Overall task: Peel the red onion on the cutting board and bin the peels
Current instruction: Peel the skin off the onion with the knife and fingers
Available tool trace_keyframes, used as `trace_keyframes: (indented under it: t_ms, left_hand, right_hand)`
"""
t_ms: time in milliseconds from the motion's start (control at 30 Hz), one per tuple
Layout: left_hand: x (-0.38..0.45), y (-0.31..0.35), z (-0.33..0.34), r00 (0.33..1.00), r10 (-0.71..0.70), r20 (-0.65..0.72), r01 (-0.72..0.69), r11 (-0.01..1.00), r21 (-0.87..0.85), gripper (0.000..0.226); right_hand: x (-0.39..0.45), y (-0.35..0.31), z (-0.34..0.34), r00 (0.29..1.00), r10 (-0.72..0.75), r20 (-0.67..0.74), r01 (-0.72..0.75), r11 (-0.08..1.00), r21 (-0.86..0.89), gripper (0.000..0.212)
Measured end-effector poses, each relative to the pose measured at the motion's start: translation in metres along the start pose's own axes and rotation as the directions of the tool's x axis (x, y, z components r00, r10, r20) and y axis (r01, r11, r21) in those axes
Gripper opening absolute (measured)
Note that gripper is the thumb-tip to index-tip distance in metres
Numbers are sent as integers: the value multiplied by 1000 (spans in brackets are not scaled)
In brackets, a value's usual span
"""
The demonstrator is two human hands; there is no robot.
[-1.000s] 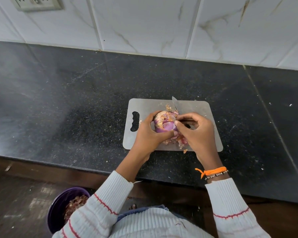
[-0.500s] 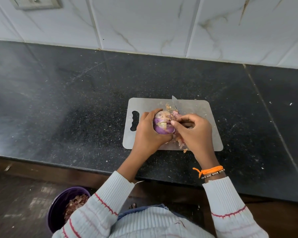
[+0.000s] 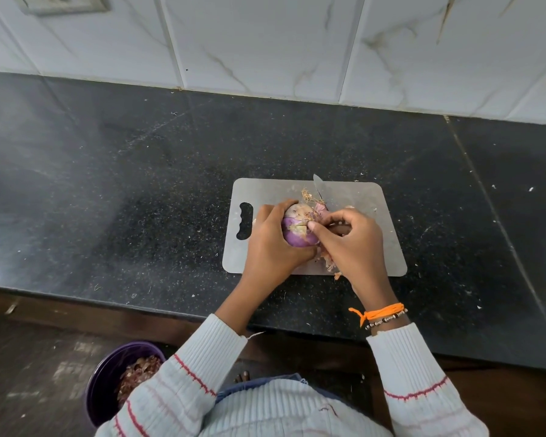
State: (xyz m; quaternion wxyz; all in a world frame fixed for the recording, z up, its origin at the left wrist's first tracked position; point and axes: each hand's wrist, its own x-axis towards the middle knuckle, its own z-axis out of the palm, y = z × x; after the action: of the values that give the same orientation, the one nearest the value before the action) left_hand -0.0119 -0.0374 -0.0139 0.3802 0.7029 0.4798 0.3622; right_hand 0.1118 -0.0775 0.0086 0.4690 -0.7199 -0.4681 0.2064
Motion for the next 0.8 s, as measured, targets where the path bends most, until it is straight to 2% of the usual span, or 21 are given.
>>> trace_keyframes:
  t_ms: [167,400,467,533,633,800]
  left_hand:
    - [1,-2,-2,998,59,-9,-58,997,41,79]
    - [1,-2,-3,997,69,-16,-69,997,34,79]
    - [1,-2,-3,998,59,-7,-59,998,18,79]
    - [1,-2,-4,999,41,2,-41,999,0,79]
    - [3,-4,-4,999,-19,26,20,999,-50,78]
    - [2,-9,-2,984,-144,103,165,956,-244,74]
  right_hand:
    - [1,0,-5,985,160,63,-168,973,156,10]
    - [1,0,-8,984,164,63,-173,970,168,5]
    - [0,0,-8,987,151,59,-159,974,160,10]
    - [0,1,-9,988,145,57,-152,974,166,14]
    - [1,3,-12,984,166,61,-175,959,223,4]
    - [2,8,-14,988,152,19,-152,969,192,9]
